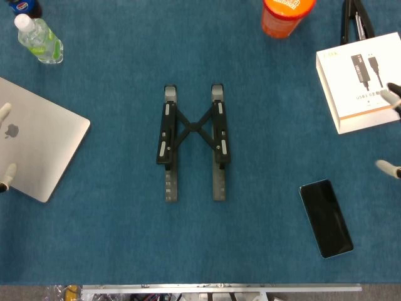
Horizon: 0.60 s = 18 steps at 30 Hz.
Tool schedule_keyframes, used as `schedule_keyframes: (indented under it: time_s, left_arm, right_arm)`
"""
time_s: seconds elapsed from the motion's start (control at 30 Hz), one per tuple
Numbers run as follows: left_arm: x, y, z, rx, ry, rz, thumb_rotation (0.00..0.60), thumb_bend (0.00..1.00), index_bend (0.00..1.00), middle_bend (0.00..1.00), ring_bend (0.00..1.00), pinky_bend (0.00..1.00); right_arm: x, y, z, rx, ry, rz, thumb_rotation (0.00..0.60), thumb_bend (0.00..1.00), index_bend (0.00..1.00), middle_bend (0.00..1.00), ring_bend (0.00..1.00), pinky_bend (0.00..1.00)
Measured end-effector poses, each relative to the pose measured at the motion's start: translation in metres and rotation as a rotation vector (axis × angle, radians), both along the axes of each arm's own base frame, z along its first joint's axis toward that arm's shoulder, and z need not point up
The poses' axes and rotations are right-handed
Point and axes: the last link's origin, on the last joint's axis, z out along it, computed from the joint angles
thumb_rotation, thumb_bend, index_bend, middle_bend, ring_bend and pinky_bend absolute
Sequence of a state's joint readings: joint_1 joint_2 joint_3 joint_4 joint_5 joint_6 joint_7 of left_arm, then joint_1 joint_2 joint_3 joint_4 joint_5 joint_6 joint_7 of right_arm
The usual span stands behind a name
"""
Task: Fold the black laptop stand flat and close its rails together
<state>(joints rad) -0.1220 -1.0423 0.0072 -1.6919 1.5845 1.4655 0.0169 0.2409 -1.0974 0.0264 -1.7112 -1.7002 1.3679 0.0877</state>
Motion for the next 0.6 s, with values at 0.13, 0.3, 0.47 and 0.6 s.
schedule_keyframes:
  time_s: [0.13,0.3,0.47,0.6]
  left_arm:
    - [0.0,0.001,0.002,-0.005,0.005,-0.004,0.6,0.32,0.03,0.03,0.0,0.0]
    - [0.0,0.003,0.004,-0.008,0.012,-0.007,0.6,0.32,0.03,0.03,0.0,0.0]
    - [0.002,0.004,0.007,-0.019,0.02,-0.02,0.6,0.32,0.03,0.03,0.0,0.0]
    - [0.004,0.005,0.009,-0.03,0.023,-0.034,0.6,0.32,0.03,0.03,0.0,0.0]
  right_arm:
    - [0.017,-0.013,-0.011,0.044,-0.001,0.053,0.6,0.07,0.0,0.05,0.01,0.18]
    - [0.043,-0.03,-0.026,0.095,-0.013,0.124,0.6,0.07,0.0,0.05,0.01,0.18]
    - [0.069,-0.041,-0.044,0.146,-0.023,0.191,0.6,0.07,0.0,0.05,0.01,0.18]
    - [0.092,-0.048,-0.063,0.193,-0.043,0.241,0.6,0.02,0.0,0.05,0.01,0.18]
